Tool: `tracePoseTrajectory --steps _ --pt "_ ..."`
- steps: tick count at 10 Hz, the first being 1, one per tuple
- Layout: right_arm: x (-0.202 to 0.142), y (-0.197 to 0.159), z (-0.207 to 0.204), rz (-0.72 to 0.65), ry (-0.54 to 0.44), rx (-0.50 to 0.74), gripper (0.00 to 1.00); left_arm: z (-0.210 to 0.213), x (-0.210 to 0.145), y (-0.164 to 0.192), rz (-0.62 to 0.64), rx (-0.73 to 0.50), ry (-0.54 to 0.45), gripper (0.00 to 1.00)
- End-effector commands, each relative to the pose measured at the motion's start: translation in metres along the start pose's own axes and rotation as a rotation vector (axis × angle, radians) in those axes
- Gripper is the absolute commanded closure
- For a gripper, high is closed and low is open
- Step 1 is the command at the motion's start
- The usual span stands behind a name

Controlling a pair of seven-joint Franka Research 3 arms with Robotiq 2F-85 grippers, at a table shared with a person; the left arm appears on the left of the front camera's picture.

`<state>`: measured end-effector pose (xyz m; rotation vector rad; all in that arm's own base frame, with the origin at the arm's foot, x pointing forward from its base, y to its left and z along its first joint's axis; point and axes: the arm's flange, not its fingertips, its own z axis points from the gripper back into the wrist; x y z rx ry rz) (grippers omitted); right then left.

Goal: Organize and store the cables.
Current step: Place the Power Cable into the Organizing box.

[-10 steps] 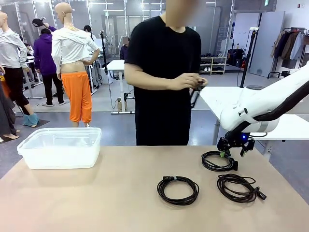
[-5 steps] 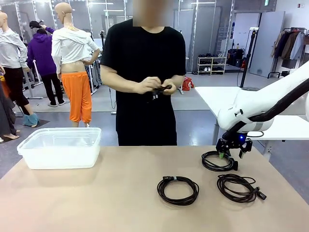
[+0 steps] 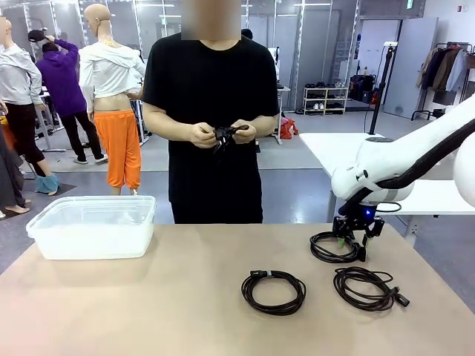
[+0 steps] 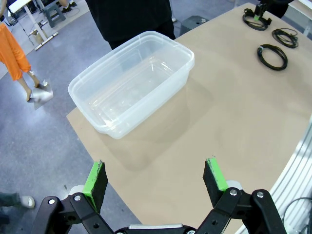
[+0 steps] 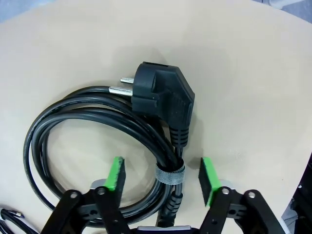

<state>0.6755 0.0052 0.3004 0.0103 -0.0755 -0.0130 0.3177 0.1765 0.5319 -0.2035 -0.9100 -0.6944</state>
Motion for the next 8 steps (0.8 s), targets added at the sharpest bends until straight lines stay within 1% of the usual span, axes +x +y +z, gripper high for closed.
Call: tracePoseTrajectory --steps 1,2,6,7,8 --pt "0.004 0.001 0.004 -0.037 0.02 -0.005 0.89 0.001 0.0 0.001 -0.015 -0.01 -0.008 0.0" --pt "0.002 0.0 0.004 -0.051 0.018 0.001 1.0 0.001 0.0 0.001 -0.015 -0.01 -0.008 0.0" --pt "0.003 -0.003 0.001 -0.06 0.008 -0.002 1.0 0.001 0.0 0.001 -0.015 -0.01 -0.008 0.0" --pt "0.004 -0.004 0.003 -0.069 0.001 0.009 1.0 0.001 0.0 0.001 -0.015 -0.01 -0.008 0.0" --pt "0.001 -0.002 0.014 -0.069 -0.002 0.014 1.0 0.001 0.0 0.001 -0.015 -0.01 -0.008 0.0"
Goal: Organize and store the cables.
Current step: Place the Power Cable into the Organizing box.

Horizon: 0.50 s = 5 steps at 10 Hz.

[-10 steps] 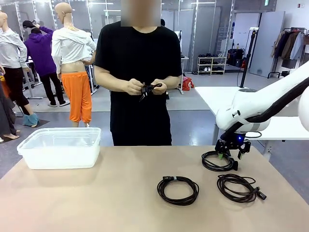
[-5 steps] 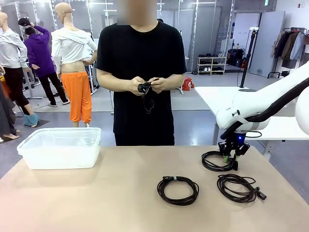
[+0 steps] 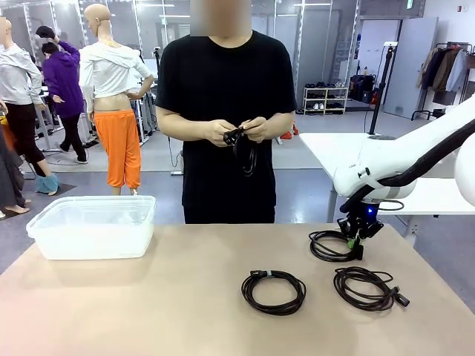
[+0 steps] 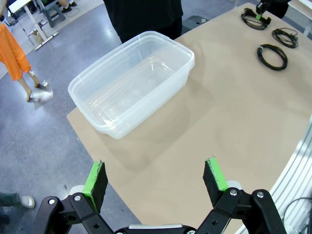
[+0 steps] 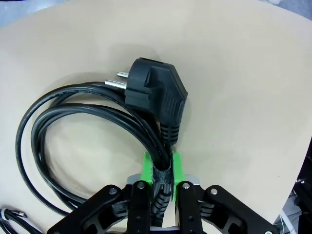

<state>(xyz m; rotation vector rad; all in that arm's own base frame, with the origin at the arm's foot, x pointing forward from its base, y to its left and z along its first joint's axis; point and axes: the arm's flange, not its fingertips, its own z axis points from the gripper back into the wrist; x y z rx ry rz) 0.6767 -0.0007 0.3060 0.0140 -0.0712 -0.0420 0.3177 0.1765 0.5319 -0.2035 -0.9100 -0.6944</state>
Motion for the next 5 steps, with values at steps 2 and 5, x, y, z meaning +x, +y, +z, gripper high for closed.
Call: tracePoseTrajectory --steps 2,5 --pt "-0.012 0.008 0.045 -0.045 0.035 -0.003 0.92 0.001 0.0 0.001 -0.015 -0.01 -0.008 0.0" --pt "-0.044 0.02 0.105 -0.106 0.039 0.041 0.92 0.001 0.0 0.001 -0.015 -0.01 -0.008 0.0"
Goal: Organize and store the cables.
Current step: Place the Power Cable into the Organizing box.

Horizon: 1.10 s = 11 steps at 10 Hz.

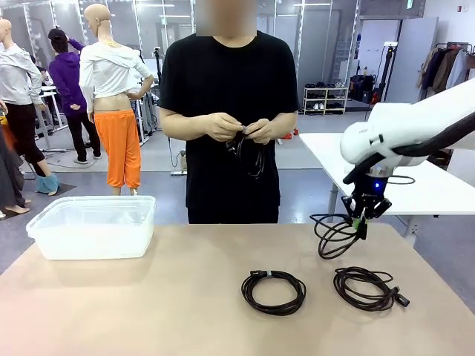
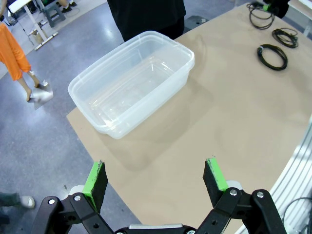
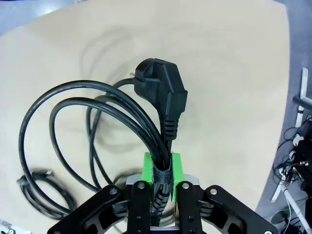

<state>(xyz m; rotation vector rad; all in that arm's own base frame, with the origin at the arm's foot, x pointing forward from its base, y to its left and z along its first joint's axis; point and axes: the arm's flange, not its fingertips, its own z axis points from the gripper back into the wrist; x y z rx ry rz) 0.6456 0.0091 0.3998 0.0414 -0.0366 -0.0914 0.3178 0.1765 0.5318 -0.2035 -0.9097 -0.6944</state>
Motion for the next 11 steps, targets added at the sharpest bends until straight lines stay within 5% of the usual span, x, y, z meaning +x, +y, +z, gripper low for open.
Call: tracePoseTrajectory --steps 1,5,9,11 --pt "-0.034 0.014 0.018 -0.074 0.004 0.025 0.92 0.001 0.0 0.001 -0.015 -0.009 -0.009 0.0" --pt "-0.108 0.059 0.049 0.004 -0.062 0.17 0.92 0.001 0.0 0.001 -0.015 -0.009 -0.009 0.0" --pt "-0.172 0.179 0.062 0.245 -0.127 0.286 0.92 0.001 0.0 0.001 -0.015 -0.009 -0.009 0.0" --pt "-0.184 0.237 0.049 0.25 -0.157 0.325 0.92 0.001 0.0 0.001 -0.015 -0.009 -0.009 0.0"
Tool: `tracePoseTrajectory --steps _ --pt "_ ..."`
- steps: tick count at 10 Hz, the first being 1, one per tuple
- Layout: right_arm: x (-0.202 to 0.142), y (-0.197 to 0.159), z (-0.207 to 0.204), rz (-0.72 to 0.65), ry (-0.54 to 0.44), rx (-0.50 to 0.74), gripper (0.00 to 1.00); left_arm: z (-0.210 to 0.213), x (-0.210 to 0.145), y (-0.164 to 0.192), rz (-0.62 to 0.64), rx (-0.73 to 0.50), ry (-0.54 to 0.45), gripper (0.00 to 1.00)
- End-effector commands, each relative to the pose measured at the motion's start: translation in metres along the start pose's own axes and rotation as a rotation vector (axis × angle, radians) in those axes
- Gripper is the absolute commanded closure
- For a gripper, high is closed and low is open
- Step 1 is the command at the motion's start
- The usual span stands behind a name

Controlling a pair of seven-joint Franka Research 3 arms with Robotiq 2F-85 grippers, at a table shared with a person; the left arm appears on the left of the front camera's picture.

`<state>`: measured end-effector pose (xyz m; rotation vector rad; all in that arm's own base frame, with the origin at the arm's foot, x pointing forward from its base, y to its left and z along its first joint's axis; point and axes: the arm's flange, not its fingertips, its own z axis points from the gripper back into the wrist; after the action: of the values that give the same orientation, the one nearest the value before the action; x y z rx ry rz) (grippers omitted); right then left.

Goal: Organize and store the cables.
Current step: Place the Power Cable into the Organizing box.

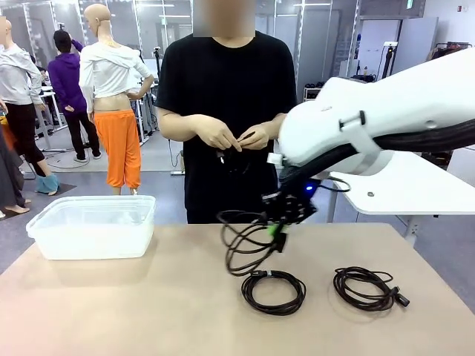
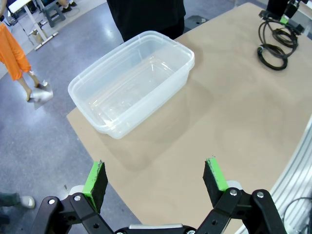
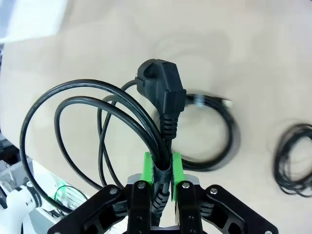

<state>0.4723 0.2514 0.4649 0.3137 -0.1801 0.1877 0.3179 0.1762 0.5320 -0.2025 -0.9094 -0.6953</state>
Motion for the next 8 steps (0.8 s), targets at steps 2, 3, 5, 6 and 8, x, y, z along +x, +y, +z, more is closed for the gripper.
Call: tracePoseTrajectory --steps 2,3,5,6,8 --pt "0.005 0.051 -0.044 0.059 -0.033 0.104 0.92 0.001 0.0 0.001 -0.014 -0.01 -0.009 0.0" --pt "0.003 0.069 -0.059 0.083 -0.022 0.104 0.92 0.001 0.0 0.001 -0.014 -0.01 -0.009 0.0" --pt "-0.006 0.091 -0.088 0.117 0.032 0.107 0.92 0.001 0.0 0.001 -0.014 -0.01 -0.009 0.0" --pt "-0.011 0.096 -0.098 0.127 0.038 0.113 0.92 0.001 0.0 0.001 -0.014 -0.01 -0.009 0.0" --pt "-0.012 0.092 -0.115 0.093 0.077 0.139 0.92 0.001 0.0 0.001 -0.014 -0.01 -0.009 0.0"
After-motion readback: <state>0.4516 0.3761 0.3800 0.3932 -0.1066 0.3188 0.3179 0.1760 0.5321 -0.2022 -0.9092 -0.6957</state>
